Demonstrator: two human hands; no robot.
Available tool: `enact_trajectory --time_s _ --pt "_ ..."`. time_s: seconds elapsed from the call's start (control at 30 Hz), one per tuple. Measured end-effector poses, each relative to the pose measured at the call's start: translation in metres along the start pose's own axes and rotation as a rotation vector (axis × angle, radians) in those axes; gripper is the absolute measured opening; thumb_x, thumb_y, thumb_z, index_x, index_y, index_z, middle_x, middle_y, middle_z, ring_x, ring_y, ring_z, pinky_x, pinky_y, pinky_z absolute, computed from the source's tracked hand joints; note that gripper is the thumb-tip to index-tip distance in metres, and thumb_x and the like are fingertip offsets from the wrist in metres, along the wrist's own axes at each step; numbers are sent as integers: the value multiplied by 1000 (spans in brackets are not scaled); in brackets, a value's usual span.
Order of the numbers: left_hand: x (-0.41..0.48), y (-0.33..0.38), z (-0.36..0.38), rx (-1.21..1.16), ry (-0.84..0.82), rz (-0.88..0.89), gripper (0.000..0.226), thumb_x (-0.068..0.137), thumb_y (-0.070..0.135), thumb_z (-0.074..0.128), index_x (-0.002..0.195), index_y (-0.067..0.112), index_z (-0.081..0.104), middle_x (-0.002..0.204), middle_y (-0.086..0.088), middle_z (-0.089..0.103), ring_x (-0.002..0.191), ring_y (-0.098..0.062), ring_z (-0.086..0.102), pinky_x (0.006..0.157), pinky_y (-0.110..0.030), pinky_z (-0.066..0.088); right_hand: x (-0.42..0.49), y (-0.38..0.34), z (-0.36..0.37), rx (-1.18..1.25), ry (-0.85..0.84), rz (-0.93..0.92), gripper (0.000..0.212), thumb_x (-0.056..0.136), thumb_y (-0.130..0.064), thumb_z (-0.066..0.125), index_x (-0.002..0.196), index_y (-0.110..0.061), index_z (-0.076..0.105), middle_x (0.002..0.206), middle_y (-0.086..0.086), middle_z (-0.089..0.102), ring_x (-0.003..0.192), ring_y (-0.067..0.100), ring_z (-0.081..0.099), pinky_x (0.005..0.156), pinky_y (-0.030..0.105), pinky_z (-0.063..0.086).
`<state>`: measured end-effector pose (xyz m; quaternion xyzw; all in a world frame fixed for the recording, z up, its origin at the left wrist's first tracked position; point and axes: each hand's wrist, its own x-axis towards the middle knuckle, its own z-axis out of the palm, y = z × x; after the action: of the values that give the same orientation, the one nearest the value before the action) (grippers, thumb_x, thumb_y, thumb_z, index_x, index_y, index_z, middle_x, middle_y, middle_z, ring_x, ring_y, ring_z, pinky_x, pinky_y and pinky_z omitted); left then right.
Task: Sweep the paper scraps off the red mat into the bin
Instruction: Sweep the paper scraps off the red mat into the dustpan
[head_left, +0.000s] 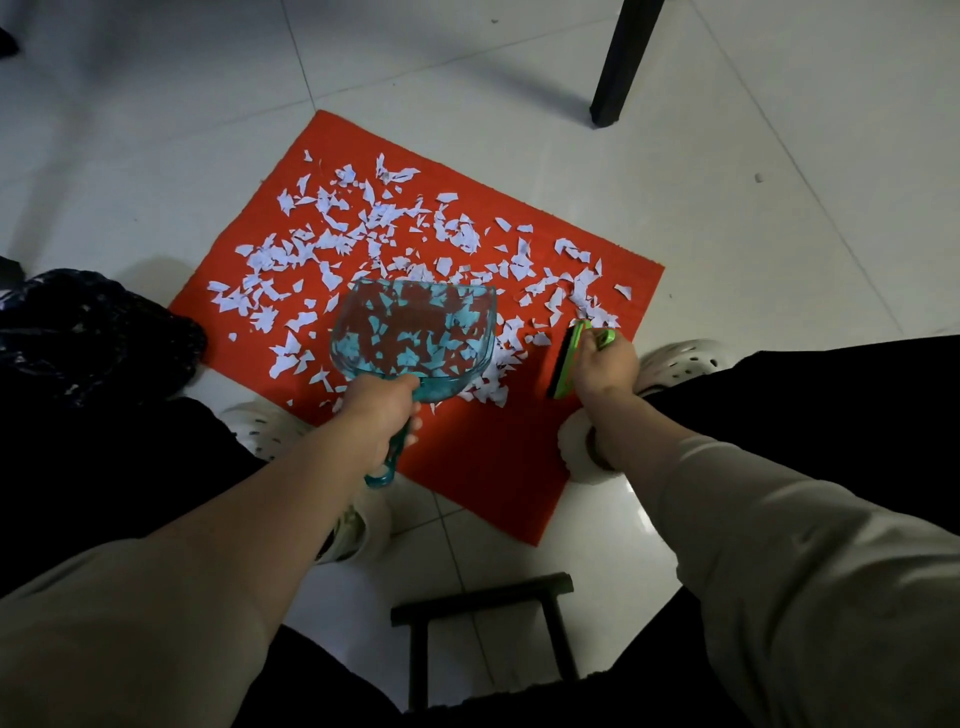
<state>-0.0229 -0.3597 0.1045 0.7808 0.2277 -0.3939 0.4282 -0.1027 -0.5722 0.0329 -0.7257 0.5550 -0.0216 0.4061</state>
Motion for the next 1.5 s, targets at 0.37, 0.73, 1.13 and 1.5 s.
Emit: enact_trajectory --time_s 0.37,0.73,1.13,1.5 --pt "27 26 26 -24 -14 14 29 98 23 54 111 -2 62 65 -5 54 46 -16 48 41 -24 42 43 9 -21 87 202 171 23 97 -16 46 112 -6 62 108 12 66 100 29 61 74 27 41" --pt "40 26 45 -30 -15 3 27 99 23 53 113 2 60 72 -5 55 52 -16 50 46 -27 44 67 -5 -12 61 107 172 23 97 -17 46 110 -7 63 101 6 62 95 22 58 78 26 40" --pt "41 22 43 -32 23 8 27 98 25 54 115 4 60 76 -4 56 53 -15 51 44 -26 44 62 1 -11 13 106 106 25 99 -21 42 107 -8 62 106 14 66 99 32 60 78 31 42" --pt "36 23 46 -37 24 29 23 98 22 53 113 5 60 72 -3 55 53 -15 50 46 -26 45 66 -2 -10 136 176 68 29 99 -25 42 99 -4 63 93 14 64 84 29 57 74 35 43"
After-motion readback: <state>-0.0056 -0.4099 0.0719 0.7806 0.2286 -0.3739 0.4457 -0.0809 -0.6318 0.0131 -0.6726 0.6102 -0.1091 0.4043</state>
